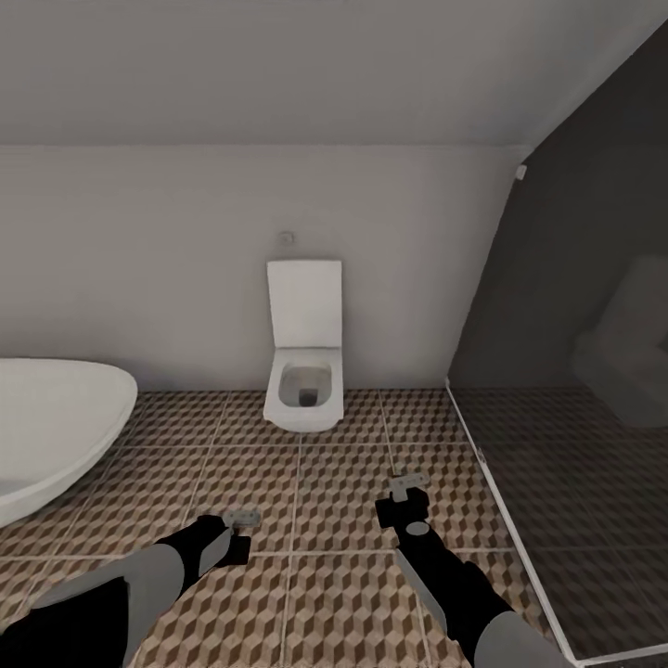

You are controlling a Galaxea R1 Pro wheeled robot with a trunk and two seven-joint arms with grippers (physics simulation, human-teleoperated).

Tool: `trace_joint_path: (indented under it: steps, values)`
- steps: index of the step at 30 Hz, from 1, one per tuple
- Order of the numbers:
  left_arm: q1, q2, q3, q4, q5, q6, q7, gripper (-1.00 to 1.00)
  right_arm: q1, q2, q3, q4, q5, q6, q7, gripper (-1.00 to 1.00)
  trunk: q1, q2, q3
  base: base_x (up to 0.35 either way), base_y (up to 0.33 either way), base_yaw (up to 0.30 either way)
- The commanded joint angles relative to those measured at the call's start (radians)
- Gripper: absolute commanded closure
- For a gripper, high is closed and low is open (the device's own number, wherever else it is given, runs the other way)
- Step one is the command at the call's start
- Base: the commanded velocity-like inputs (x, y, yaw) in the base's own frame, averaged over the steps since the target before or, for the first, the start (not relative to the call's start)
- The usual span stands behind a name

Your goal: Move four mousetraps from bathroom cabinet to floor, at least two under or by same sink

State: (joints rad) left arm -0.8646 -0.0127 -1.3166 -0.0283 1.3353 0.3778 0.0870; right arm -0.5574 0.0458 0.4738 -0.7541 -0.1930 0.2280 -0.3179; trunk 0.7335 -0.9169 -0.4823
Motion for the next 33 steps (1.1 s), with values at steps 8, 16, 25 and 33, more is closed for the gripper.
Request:
trace_joint_path:
  steps: [8, 16, 25, 33]
  values:
    - [-0.001, 0.000, -0.007, -0.002, 0.007, 0.004, 0.008, 1.00, -0.001, -0.001, 0.005, -0.002, -0.009, 0.004, -0.007, 1.00, 0.031, -0.057, -0.039, 0.000, 0.000, 0.000]
    - [-0.001, -0.001, -0.007, -0.002, 0.007, 0.003, 0.008, 1.00, -0.001, -0.001, 0.005, -0.002, -0.009, 0.004, -0.007, 1.00, 0.062, -0.113, -0.077, 0.000, 0.000, 0.000]
    - [-0.001, -0.001, -0.007, -0.002, 0.007, 0.003, 0.008, 1.00, -0.001, -0.001, 0.005, -0.002, -0.009, 0.004, -0.007, 1.00, 0.096, -0.176, -0.119, 0.000, 0.000, 0.000]
    - [-0.001, -0.001, -0.007, -0.002, 0.007, 0.003, 0.008, 1.00, -0.001, -0.001, 0.006, -0.002, -0.009, 0.004, -0.007, 1.00, 0.127, -0.232, -0.157, 0.000, 0.000, 0.000]
